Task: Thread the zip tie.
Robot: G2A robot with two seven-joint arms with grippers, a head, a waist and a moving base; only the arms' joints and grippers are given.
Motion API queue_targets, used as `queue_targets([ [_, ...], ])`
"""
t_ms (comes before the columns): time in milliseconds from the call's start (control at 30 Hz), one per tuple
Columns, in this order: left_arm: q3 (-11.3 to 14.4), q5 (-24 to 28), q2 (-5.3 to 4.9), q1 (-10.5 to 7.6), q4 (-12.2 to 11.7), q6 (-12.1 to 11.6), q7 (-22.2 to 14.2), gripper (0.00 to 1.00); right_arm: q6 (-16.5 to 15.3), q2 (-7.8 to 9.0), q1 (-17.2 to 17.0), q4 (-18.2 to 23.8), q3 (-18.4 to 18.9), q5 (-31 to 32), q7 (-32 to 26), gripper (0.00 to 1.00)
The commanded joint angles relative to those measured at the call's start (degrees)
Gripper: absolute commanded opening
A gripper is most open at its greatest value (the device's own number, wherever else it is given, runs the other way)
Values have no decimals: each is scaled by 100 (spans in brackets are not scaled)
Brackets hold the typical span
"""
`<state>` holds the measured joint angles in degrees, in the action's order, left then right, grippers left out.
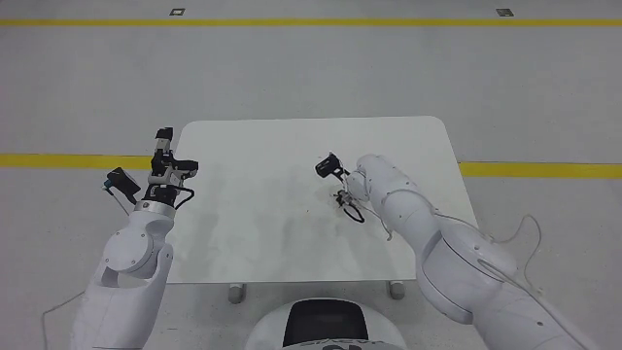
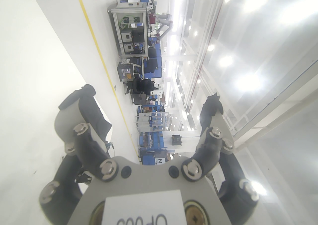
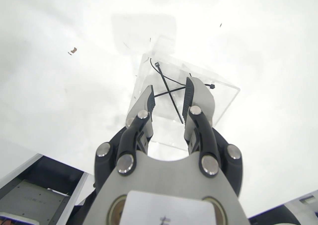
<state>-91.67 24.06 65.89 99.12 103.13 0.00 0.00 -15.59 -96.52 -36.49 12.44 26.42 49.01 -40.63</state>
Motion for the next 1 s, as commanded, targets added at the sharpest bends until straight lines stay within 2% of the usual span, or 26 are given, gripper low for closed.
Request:
queue_targets([
  [0, 0, 0, 0, 0, 0, 0, 0, 100, -19, 6, 18, 9, 9, 21, -17, 28],
  [133, 0, 0, 0, 0, 0, 0, 0, 100, -159, 29, 43, 30, 41, 34, -5, 27],
  [200, 0, 0, 0, 0, 0, 0, 0, 100, -389, 50, 52, 40, 90, -43, -15, 27],
  [533, 0, 0, 0, 0, 0, 0, 0, 100, -389, 188, -21, 397, 82, -174, -337, 27],
  [967, 0, 0, 0, 0, 0, 0, 0, 100, -389, 294, -61, 559, 22, -191, -494, 21],
])
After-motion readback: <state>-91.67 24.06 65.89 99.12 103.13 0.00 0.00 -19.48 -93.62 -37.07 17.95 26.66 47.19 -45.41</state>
